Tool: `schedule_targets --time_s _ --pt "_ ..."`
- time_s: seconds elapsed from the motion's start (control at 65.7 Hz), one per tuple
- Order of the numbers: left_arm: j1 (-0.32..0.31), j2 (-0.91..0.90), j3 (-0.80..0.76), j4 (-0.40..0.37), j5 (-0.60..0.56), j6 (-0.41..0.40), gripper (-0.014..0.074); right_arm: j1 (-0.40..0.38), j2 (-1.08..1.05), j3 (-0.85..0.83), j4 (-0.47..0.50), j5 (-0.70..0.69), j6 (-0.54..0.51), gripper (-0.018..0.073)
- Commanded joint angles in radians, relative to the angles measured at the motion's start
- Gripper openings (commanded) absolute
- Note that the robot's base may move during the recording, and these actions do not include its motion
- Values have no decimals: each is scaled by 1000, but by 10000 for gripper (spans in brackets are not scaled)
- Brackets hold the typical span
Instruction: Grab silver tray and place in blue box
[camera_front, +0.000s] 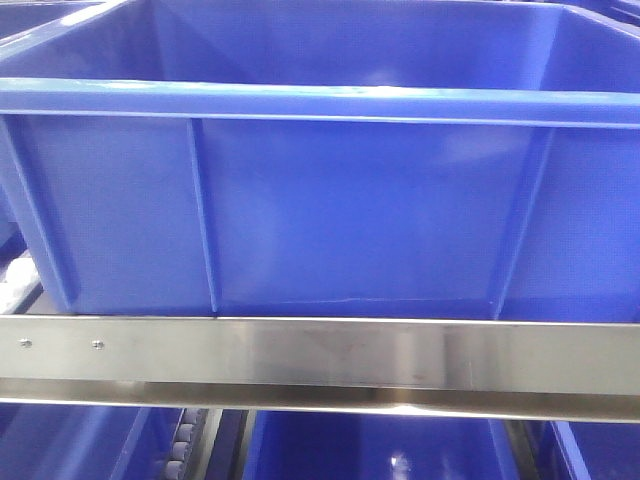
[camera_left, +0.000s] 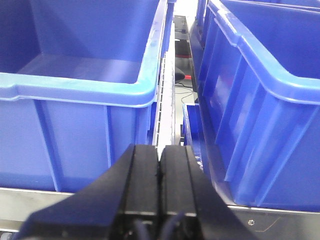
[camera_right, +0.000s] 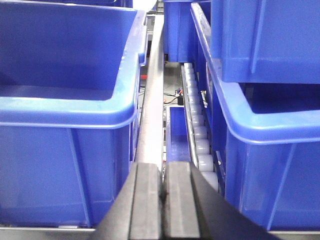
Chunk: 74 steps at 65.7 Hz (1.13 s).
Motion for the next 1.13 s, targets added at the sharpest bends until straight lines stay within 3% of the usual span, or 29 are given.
schedule_targets --time_s 0.0,1.112 --pt "1 -16 -4 -7 -95 0 -105 -7 -20 3 0 -90 -11 51" --pt "1 -16 -4 -7 -95 0 -105 -7 -20 3 0 -90 -11 51"
